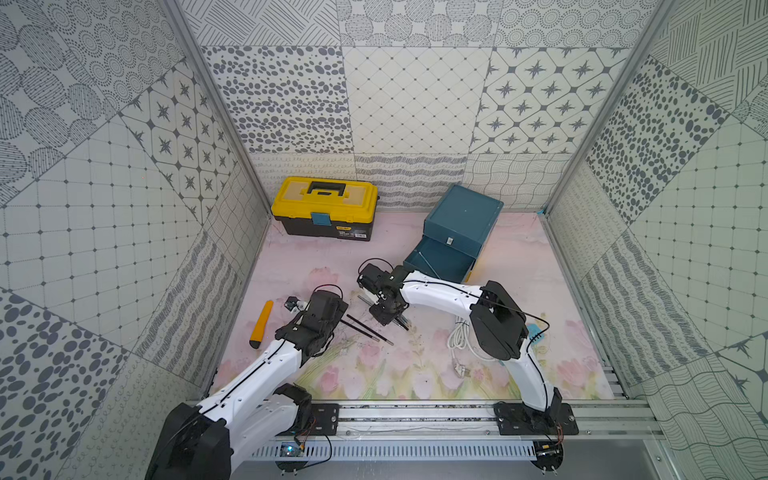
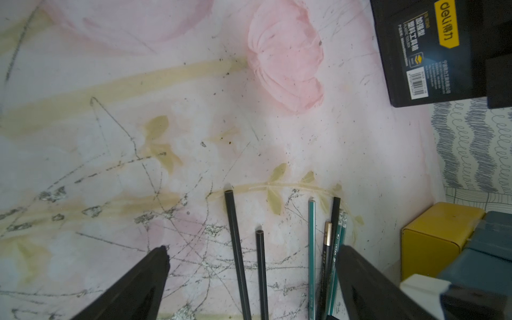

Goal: Please place the pencils in the drawer according to their color
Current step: Pick up the pencil from the center of the board.

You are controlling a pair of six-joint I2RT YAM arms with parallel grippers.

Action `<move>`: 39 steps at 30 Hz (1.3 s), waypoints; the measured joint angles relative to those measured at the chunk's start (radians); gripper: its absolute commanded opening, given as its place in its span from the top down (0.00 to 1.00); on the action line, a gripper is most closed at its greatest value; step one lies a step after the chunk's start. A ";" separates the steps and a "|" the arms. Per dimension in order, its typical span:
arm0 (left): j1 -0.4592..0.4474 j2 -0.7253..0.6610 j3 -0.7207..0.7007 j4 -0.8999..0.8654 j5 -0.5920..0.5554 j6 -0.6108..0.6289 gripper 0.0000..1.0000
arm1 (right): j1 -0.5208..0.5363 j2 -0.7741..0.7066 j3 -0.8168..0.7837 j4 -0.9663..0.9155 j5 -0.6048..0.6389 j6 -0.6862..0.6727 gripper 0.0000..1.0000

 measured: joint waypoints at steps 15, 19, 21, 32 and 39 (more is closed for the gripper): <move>0.004 0.040 0.000 0.008 0.009 -0.004 0.01 | 0.000 0.029 0.009 0.000 0.013 -0.003 0.74; 0.004 0.044 0.000 0.008 0.010 -0.004 0.01 | 0.000 0.042 0.009 0.000 0.013 -0.003 0.75; 0.004 0.044 0.000 0.009 0.010 -0.004 0.01 | 0.000 0.044 0.009 0.002 0.011 -0.003 0.77; 0.005 0.045 0.000 0.011 0.010 -0.004 0.01 | 0.000 0.045 0.003 0.007 -0.025 0.023 0.83; 0.005 0.047 -0.001 0.014 0.010 -0.004 0.01 | 0.000 0.033 -0.025 0.026 -0.031 0.085 0.85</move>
